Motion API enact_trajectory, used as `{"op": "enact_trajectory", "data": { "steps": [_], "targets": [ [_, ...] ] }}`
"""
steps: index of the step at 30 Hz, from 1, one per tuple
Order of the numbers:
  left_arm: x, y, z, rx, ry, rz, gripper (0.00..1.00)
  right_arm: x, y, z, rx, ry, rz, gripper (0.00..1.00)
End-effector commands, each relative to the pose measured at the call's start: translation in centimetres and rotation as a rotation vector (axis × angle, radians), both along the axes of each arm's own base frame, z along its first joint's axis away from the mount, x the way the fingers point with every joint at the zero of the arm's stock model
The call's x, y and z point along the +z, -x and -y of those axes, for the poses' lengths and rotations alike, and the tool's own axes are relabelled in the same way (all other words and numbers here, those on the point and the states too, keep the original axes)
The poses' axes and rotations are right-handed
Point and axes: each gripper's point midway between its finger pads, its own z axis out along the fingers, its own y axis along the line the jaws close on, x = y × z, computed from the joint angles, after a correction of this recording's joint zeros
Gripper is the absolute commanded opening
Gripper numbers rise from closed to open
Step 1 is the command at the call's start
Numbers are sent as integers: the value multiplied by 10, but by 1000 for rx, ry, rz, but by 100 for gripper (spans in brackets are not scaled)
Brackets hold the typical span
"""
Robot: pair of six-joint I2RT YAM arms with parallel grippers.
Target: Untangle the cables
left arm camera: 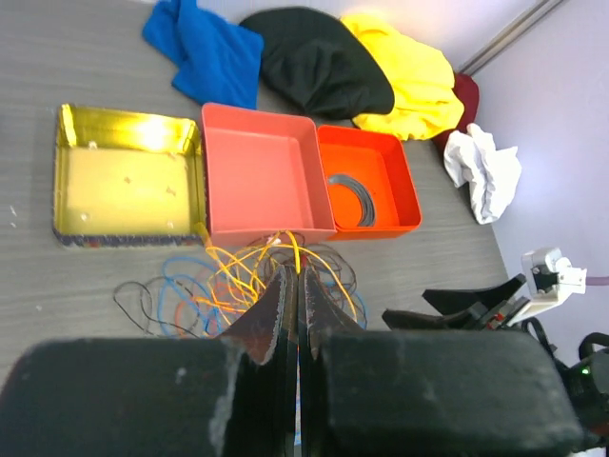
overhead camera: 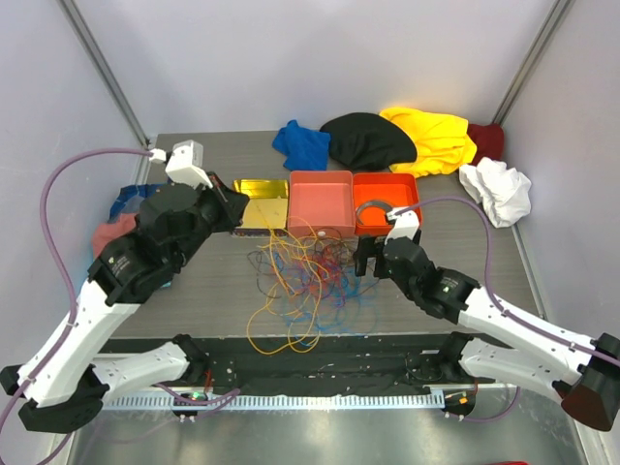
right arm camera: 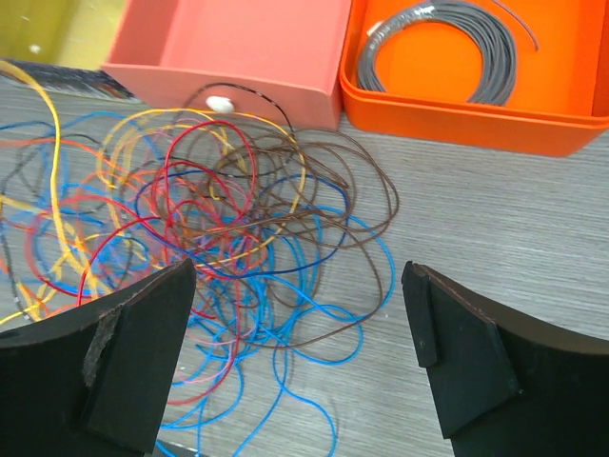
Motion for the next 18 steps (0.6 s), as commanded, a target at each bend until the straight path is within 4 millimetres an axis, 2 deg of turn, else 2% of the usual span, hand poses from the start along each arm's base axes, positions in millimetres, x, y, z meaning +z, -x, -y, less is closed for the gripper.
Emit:
{"op": "enact_trajectory", "data": {
  "steps": [1, 2, 4, 6, 7, 8, 9, 11, 12, 15, 18],
  "targets": [
    [38, 1, -8, -16, -47, 101, 0, 37, -1, -15, 54, -114, 73, 99],
    [42, 1, -7, -22, -49, 108, 0, 42, 1, -19, 81, -135, 81, 100],
    [51, 2, -4, -42, -44, 125, 0, 55, 9, -39, 178, -220, 97, 100],
    [53, 2, 2, -71, -40, 126, 0, 82, 14, -59, 265, -340, 152, 100],
    [53, 2, 4, -80, -38, 126, 0, 92, 22, -72, 335, -403, 146, 100],
    [52, 1, 8, -89, -39, 121, 0, 101, 23, -81, 359, -439, 157, 100],
    [52, 2, 11, -110, -39, 121, 0, 122, 22, -88, 382, -490, 194, 100],
    [51, 1, 14, -117, -38, 117, 0, 133, 19, -98, 396, -523, 195, 100],
    [51, 2, 15, -123, -37, 117, 0, 150, 18, -101, 405, -552, 227, 100],
    [49, 2, 16, -129, -38, 111, 0, 168, 14, -112, 444, -563, 271, 100],
    [45, 3, 19, -142, -36, 100, 0, 171, 8, -125, 472, -544, 266, 100]
  ]
}}
